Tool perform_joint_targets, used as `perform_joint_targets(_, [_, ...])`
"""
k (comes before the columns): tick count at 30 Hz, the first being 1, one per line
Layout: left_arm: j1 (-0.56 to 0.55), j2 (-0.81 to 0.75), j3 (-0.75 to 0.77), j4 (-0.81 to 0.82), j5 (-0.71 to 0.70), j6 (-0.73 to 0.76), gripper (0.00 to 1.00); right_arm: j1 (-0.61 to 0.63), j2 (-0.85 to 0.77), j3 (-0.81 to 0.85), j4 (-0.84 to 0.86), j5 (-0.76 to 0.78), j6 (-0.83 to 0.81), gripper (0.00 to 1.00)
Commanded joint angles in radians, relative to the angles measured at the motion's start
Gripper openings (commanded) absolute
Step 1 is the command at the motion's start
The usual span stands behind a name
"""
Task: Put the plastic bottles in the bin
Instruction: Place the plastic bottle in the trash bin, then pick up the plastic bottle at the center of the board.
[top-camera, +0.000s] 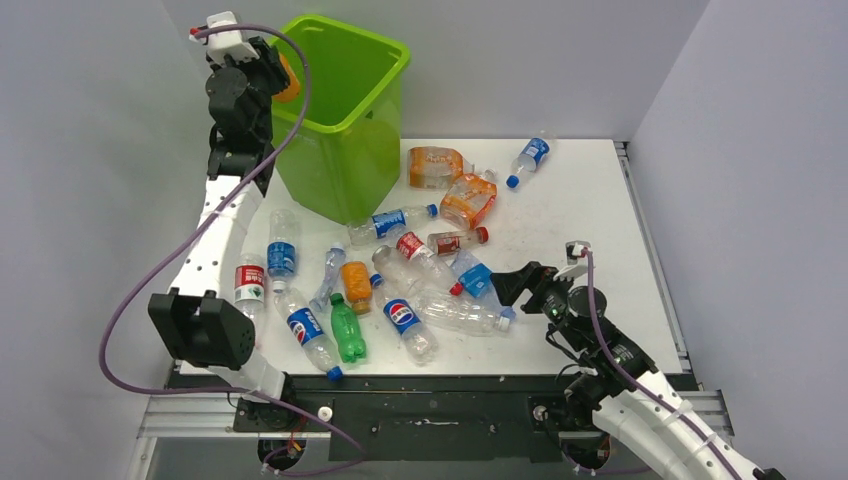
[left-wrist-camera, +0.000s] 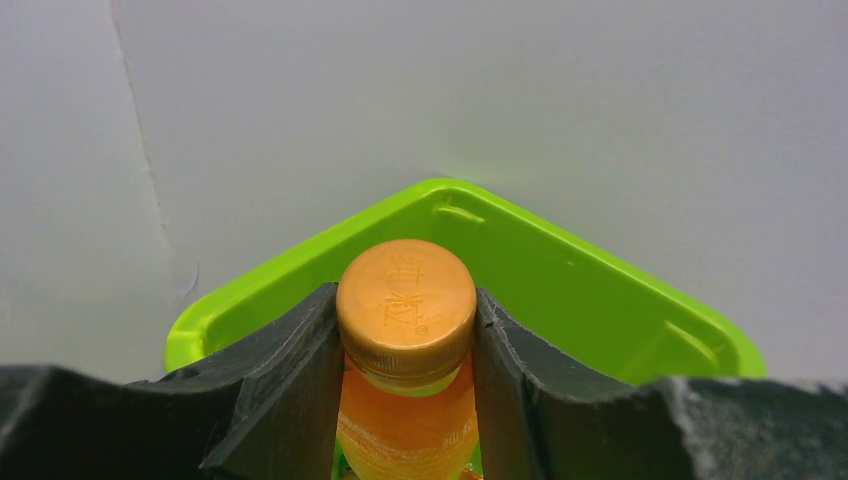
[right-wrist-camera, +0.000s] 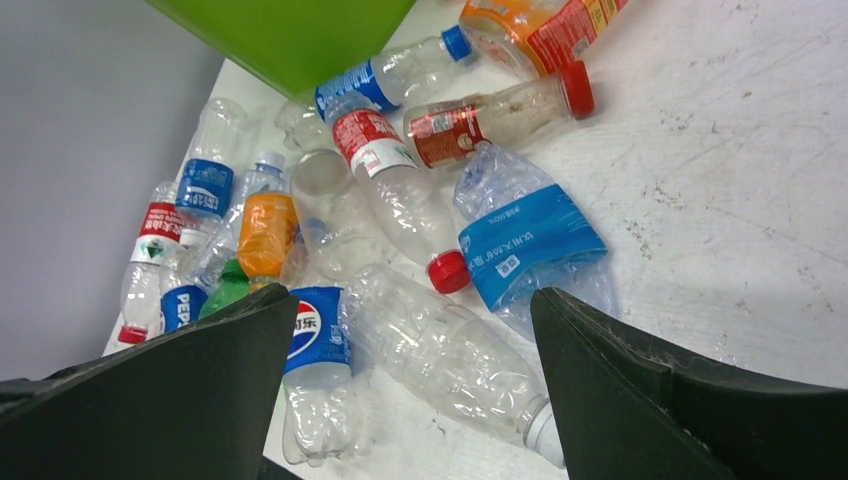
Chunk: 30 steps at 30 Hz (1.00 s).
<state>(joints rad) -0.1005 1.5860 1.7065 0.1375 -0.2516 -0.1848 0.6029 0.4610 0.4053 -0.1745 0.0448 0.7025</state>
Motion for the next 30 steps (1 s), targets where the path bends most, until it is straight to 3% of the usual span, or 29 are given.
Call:
perform_joint_targets(1, [-0.01,0.047,0.054,0.09,-0.094,0.073,0.0,-0.003,0.034,-0.004,0.06,-0.036,-0.028,0.9])
perform_joint_targets(2, [-0.01,0.05,0.041,0.104,-0.113,0.074,0.03,-0.003,0.041,0.001,0.052,-0.036,-0.038,0.9])
perform_joint_targets(6, [-0.012,0.024,-0.013,0.161,-0.138,0.071,0.51,-0.002,0.06,0.043,0.007,-0.014,-0.083,0.9])
perform_joint_targets(7, [-0.015,0.007,-0.017,0.169,-0.129,0.071,0.57,-0.003,0.062,0.054,-0.004,-0.007,-0.093,0.9])
perform_joint_targets(12, [-0.073,-0.083,-0.021,0.183,-0.129,0.113,0.73,-0.002,0.079,0.104,-0.063,0.029,-0.128,0.9])
perform_joint_targets(15, [-0.111,-0.194,-0.114,0.235,-0.138,0.092,0.84,-0.003,0.103,0.133,-0.1,0.06,-0.129,0.9])
perform_joint_targets(19, [-0.17,-0.363,-0.26,0.216,-0.077,0.049,0.9,-0.003,0.141,0.161,-0.139,0.101,-0.109,0.9])
perform_joint_targets(26, [-0.259,-0.593,-0.488,-0.039,0.351,-0.097,0.89,-0.005,0.252,0.181,-0.122,0.174,-0.022,0.9])
perform_joint_targets(30, [-0.299,-0.697,-0.673,-0.11,0.471,-0.155,0.89,-0.038,0.354,0.207,-0.037,0.213,0.031,0.9])
